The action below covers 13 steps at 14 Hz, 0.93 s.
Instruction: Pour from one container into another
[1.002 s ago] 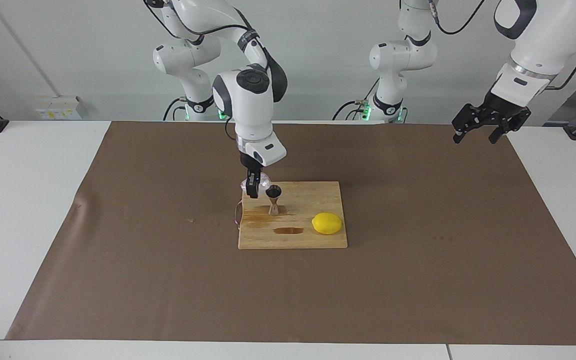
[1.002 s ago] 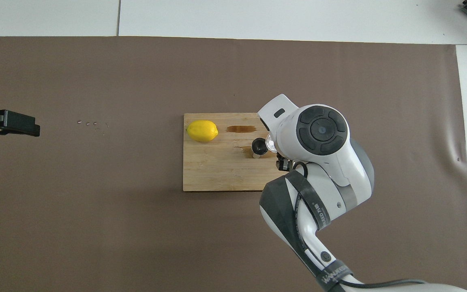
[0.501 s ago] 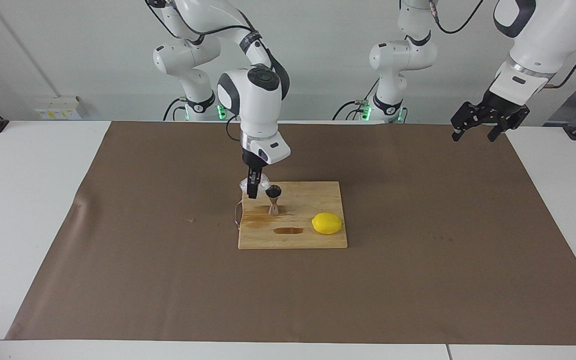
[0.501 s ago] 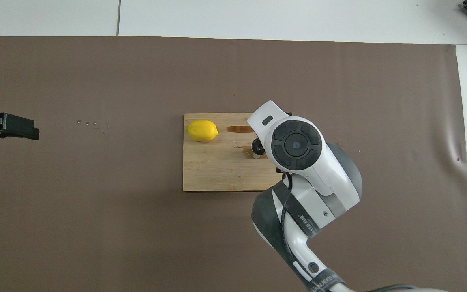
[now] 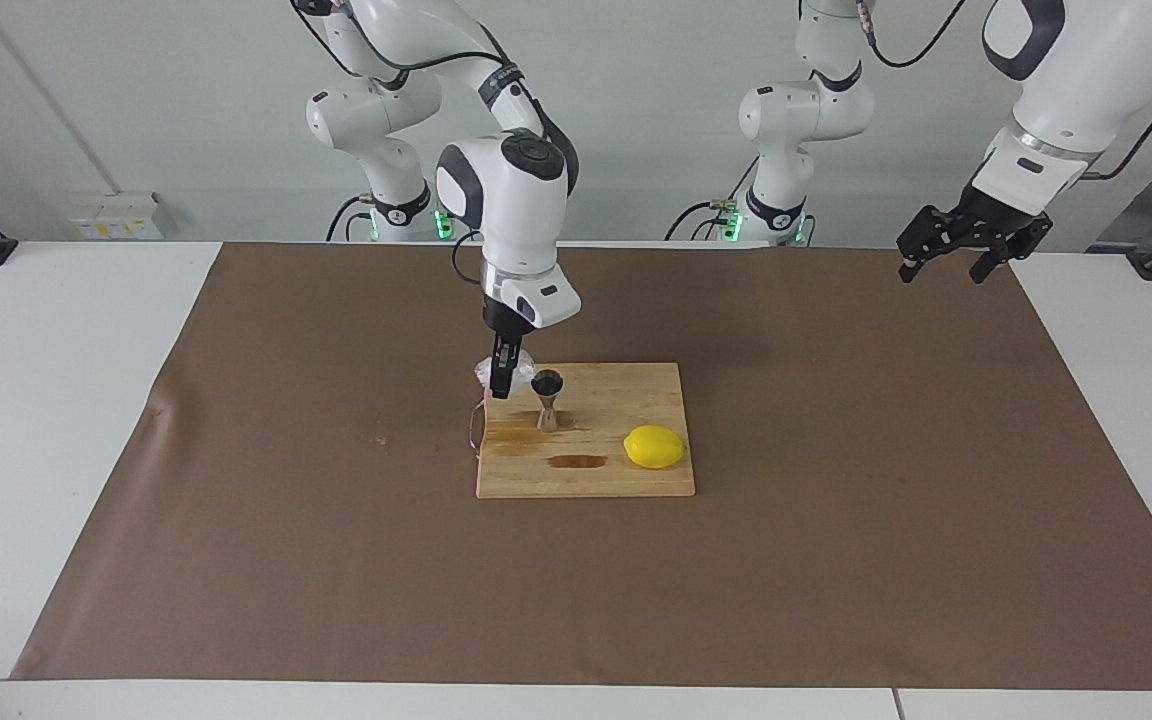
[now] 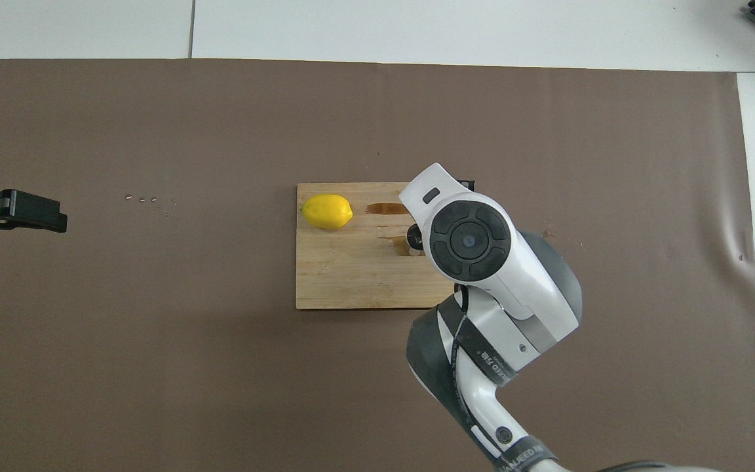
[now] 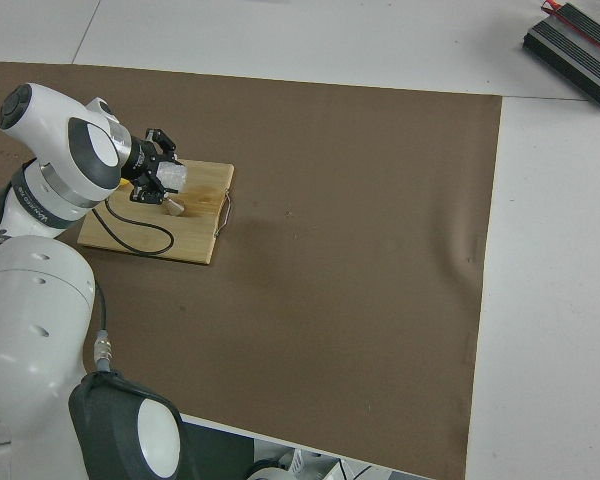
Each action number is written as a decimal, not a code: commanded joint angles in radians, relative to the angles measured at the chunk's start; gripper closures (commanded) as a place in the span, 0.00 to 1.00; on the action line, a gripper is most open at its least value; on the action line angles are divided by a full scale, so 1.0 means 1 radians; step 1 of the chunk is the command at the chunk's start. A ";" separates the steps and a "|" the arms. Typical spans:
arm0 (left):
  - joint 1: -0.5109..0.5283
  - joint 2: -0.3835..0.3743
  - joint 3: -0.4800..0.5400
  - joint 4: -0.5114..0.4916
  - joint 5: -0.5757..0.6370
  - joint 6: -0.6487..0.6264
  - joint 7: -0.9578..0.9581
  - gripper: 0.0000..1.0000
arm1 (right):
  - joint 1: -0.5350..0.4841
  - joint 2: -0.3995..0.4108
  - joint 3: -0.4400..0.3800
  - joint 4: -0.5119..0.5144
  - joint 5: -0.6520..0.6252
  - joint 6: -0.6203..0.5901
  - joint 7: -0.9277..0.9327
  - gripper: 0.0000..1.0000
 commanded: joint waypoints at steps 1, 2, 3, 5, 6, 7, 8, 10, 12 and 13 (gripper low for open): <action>0.004 -0.030 -0.005 -0.030 0.010 -0.006 0.008 0.00 | 0.007 0.000 0.007 -0.007 -0.043 -0.006 0.045 0.62; 0.007 -0.030 -0.005 -0.030 0.010 -0.007 0.008 0.00 | 0.007 0.000 0.007 -0.009 -0.049 -0.006 0.046 0.62; 0.009 -0.030 -0.005 -0.030 0.010 -0.006 0.008 0.00 | 0.007 0.000 0.007 -0.012 -0.059 -0.006 0.049 0.62; 0.010 -0.030 -0.005 -0.029 0.010 -0.007 0.008 0.00 | 0.008 -0.003 0.007 -0.018 -0.079 -0.006 0.063 0.62; 0.010 -0.030 -0.005 -0.030 0.010 -0.007 0.008 0.00 | 0.008 -0.005 0.007 -0.018 -0.084 -0.006 0.068 0.62; 0.009 -0.030 -0.005 -0.029 0.010 -0.006 0.008 0.00 | 0.010 -0.005 0.007 -0.018 -0.089 -0.006 0.069 0.62; 0.009 -0.030 -0.005 -0.029 0.010 -0.007 0.008 0.00 | 0.010 -0.005 0.007 -0.018 -0.089 -0.006 0.069 0.62; 0.010 -0.030 -0.005 -0.030 0.010 -0.006 0.008 0.00 | 0.010 -0.005 0.008 -0.018 -0.089 -0.006 0.069 0.62; 0.010 -0.030 -0.005 -0.030 0.010 -0.007 0.008 0.00 | 0.010 -0.005 0.008 -0.019 -0.090 -0.003 0.069 0.62; 0.010 -0.030 -0.005 -0.030 0.010 -0.006 0.008 0.00 | 0.010 -0.005 0.008 -0.019 -0.092 -0.003 0.069 0.62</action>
